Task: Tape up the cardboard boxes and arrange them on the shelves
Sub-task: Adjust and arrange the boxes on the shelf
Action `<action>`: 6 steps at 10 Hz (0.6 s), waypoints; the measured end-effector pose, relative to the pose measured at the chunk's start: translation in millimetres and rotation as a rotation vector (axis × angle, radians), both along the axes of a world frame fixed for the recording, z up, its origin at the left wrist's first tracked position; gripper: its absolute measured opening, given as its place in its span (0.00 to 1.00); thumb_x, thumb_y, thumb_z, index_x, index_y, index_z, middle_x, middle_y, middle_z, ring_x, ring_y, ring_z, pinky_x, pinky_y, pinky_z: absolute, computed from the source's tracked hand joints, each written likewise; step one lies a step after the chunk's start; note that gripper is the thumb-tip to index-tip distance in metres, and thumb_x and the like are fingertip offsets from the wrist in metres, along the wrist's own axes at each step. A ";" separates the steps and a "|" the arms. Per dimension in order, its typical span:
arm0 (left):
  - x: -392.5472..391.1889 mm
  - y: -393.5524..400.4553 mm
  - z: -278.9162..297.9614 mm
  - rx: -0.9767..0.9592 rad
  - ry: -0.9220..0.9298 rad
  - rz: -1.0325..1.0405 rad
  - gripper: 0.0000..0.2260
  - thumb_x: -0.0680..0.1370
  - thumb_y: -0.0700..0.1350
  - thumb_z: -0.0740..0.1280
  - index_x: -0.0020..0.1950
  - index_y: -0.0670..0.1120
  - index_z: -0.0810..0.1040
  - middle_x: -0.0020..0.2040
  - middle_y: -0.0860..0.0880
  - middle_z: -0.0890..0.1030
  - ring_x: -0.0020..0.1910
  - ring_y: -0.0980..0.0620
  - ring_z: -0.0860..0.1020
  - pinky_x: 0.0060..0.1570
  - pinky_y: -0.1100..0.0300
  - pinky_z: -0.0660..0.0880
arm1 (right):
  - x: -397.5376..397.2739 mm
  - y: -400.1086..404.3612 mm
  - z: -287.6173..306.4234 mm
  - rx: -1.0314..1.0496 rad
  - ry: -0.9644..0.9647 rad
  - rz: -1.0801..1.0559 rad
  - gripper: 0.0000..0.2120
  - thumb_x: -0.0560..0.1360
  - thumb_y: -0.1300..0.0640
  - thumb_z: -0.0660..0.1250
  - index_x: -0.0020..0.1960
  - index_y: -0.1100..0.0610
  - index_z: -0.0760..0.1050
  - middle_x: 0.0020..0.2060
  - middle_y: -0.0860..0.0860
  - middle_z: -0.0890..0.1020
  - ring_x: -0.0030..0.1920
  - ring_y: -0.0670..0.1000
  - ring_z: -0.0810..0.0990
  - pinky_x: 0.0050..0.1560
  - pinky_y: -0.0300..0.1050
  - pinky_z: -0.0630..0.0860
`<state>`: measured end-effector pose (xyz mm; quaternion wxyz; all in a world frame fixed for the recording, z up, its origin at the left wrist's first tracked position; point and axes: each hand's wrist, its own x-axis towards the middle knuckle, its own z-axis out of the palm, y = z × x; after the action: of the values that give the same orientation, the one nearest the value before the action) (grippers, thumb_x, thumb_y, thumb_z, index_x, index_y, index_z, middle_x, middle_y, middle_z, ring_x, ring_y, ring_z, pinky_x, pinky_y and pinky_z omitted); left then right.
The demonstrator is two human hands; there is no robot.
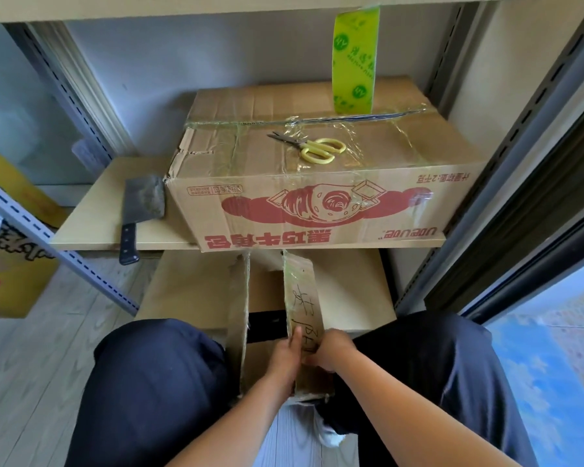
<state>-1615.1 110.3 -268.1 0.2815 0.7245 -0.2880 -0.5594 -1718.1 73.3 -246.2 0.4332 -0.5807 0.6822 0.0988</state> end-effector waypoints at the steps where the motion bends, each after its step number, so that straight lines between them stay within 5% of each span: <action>1: -2.1 -10.7 -6.0 -0.020 -0.155 -0.108 0.19 0.82 0.55 0.61 0.53 0.40 0.82 0.43 0.46 0.82 0.47 0.46 0.81 0.49 0.56 0.76 | 6.1 -4.8 7.5 -0.069 0.063 0.034 0.17 0.76 0.55 0.66 0.63 0.60 0.76 0.60 0.57 0.79 0.61 0.55 0.78 0.56 0.43 0.74; 2: -2.7 -38.2 -35.1 0.077 -0.145 -0.127 0.17 0.78 0.52 0.64 0.52 0.40 0.82 0.49 0.41 0.84 0.52 0.41 0.82 0.57 0.49 0.77 | 13.3 -14.3 29.3 -0.129 0.179 0.163 0.16 0.78 0.60 0.60 0.65 0.61 0.73 0.51 0.56 0.79 0.57 0.55 0.80 0.46 0.44 0.77; 3: 0.3 -51.3 -16.1 0.072 -0.095 -0.105 0.12 0.75 0.48 0.67 0.47 0.40 0.83 0.46 0.41 0.83 0.48 0.43 0.81 0.55 0.44 0.78 | 8.6 -32.4 72.5 -0.323 0.122 0.031 0.09 0.77 0.64 0.60 0.53 0.58 0.77 0.45 0.53 0.78 0.45 0.53 0.80 0.37 0.43 0.76; 4: 1.8 -65.5 37.5 -0.049 -0.240 -0.029 0.19 0.77 0.47 0.67 0.63 0.36 0.75 0.61 0.42 0.79 0.59 0.42 0.78 0.57 0.58 0.74 | -12.7 -42.5 126.8 -0.664 -0.033 -0.253 0.11 0.77 0.63 0.61 0.36 0.57 0.73 0.33 0.51 0.77 0.29 0.49 0.71 0.28 0.41 0.69; 5: 1.8 -71.9 108.5 -0.449 -0.514 0.049 0.16 0.77 0.45 0.65 0.65 0.45 0.75 0.60 0.48 0.79 0.60 0.47 0.78 0.59 0.55 0.75 | -33.4 -47.4 187.0 -1.079 -0.233 -0.438 0.09 0.78 0.61 0.62 0.46 0.56 0.81 0.37 0.49 0.81 0.33 0.45 0.76 0.32 0.33 0.70; 6: -10.9 -72.3 195.8 -0.822 -0.417 0.222 0.05 0.78 0.42 0.65 0.51 0.50 0.78 0.49 0.55 0.78 0.49 0.56 0.78 0.49 0.59 0.77 | -42.2 -55.5 251.4 -1.266 -0.473 -0.553 0.09 0.80 0.56 0.61 0.51 0.50 0.80 0.41 0.44 0.81 0.40 0.39 0.77 0.38 0.28 0.69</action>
<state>-1626.0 38.0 -72.4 0.5390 0.6764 -0.4567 -0.2081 -1760.3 17.8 5.2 0.1594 -0.5322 0.6186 -0.5556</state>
